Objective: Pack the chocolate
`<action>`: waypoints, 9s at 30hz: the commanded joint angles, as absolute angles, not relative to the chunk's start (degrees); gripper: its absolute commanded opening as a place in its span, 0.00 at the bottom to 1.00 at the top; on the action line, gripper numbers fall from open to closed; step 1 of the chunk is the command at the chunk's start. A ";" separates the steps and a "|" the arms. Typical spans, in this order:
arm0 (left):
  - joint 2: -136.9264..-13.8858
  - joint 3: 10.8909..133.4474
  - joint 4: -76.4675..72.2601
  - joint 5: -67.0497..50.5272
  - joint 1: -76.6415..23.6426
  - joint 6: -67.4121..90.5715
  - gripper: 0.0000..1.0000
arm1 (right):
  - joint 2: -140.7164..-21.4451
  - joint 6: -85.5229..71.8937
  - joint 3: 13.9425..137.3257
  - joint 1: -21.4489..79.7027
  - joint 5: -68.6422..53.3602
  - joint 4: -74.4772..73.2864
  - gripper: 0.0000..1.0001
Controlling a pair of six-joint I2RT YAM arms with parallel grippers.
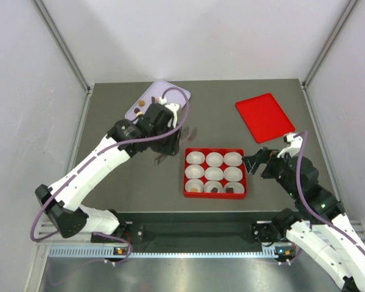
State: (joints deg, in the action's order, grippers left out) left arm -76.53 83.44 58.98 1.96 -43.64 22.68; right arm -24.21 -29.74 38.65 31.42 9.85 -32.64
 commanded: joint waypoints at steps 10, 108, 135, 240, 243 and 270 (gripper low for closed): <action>-88.41 85.87 46.33 11.34 -17.25 21.01 0.48 | -24.17 -28.92 40.43 30.94 9.40 -31.99 1.00; -96.07 88.60 49.83 -7.56 -13.43 12.83 0.38 | -28.56 -26.54 39.02 30.94 11.25 -28.48 1.00; -72.86 71.46 58.45 -15.91 -38.23 11.95 0.35 | -30.94 -27.42 39.73 30.94 11.08 -27.95 1.00; -105.03 93.69 37.62 16.53 -12.75 18.91 0.50 | -29.09 -24.61 39.20 30.94 13.18 -28.39 1.00; -105.99 93.34 37.62 15.47 -12.31 18.28 0.50 | -29.09 -24.43 38.76 31.02 13.45 -28.30 1.00; -113.82 97.47 36.74 12.92 -8.70 15.65 0.50 | -31.64 -22.76 39.20 30.94 14.68 -27.25 1.00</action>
